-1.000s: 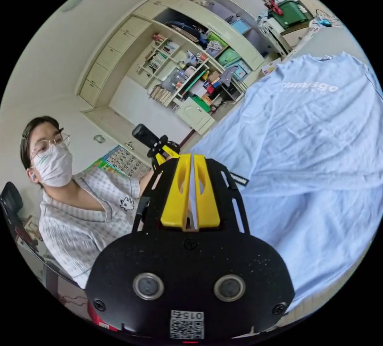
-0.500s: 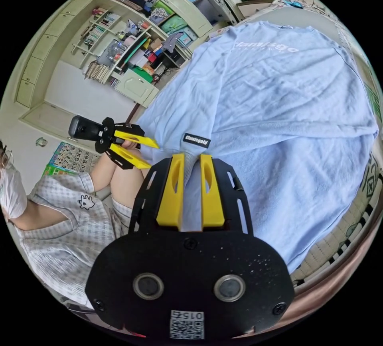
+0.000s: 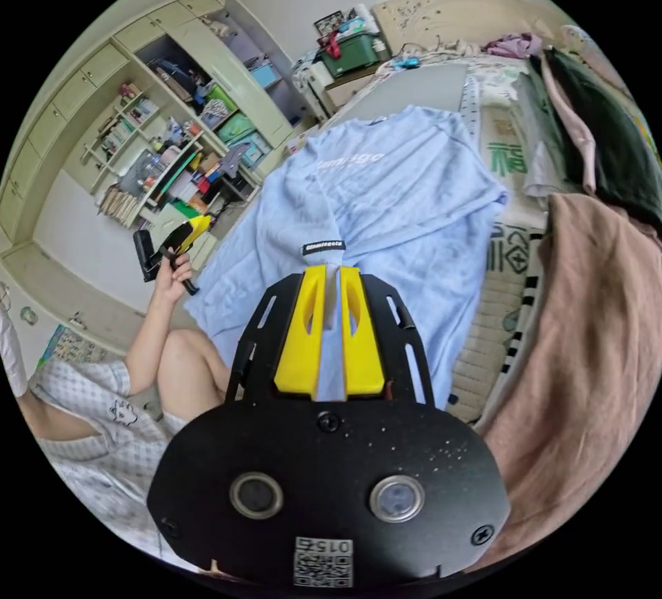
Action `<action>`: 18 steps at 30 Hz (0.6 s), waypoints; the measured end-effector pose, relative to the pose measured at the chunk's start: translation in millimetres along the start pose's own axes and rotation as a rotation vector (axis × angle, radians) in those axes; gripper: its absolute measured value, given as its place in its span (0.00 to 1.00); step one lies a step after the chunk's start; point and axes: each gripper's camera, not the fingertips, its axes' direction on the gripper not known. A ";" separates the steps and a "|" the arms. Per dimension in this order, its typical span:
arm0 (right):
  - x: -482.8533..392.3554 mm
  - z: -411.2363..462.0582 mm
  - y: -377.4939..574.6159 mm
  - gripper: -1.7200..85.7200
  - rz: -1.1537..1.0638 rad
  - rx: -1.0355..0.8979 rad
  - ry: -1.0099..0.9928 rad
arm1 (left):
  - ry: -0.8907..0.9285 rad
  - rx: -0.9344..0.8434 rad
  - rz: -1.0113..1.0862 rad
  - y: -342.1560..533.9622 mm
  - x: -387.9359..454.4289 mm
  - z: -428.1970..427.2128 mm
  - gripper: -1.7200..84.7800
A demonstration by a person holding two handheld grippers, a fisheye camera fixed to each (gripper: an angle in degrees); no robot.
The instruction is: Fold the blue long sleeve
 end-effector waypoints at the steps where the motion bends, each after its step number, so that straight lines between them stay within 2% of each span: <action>1: -5.7 -2.2 2.4 0.10 -0.008 0.030 0.026 | -0.014 -0.013 -0.052 -4.9 -13.8 2.5 0.12; 4: -57.3 -1.5 16.6 0.13 -0.235 0.107 -0.002 | -0.028 -0.055 -0.242 -25.0 -70.9 18.8 0.12; 6: -98.3 34.5 25.5 0.14 -0.424 -0.051 -0.082 | -0.001 -0.057 -0.324 -49.8 -106.1 36.9 0.13; 9: -134.1 98.6 40.1 0.16 -0.542 -0.304 -0.086 | 0.018 -0.040 -0.395 -84.5 -137.7 62.7 0.13; 11: -149.7 126.3 49.8 0.15 -0.580 -0.384 -0.037 | -0.006 -0.063 -0.430 -101.7 -154.0 82.9 0.14; 14: -164.9 139.9 62.9 0.10 -0.611 -0.351 0.101 | -0.022 -0.142 -0.499 -121.9 -181.3 116.4 0.15; 18: -170.6 154.1 75.0 0.10 -0.608 -0.354 0.089 | -0.079 -0.160 -0.513 -140.1 -203.3 125.3 0.13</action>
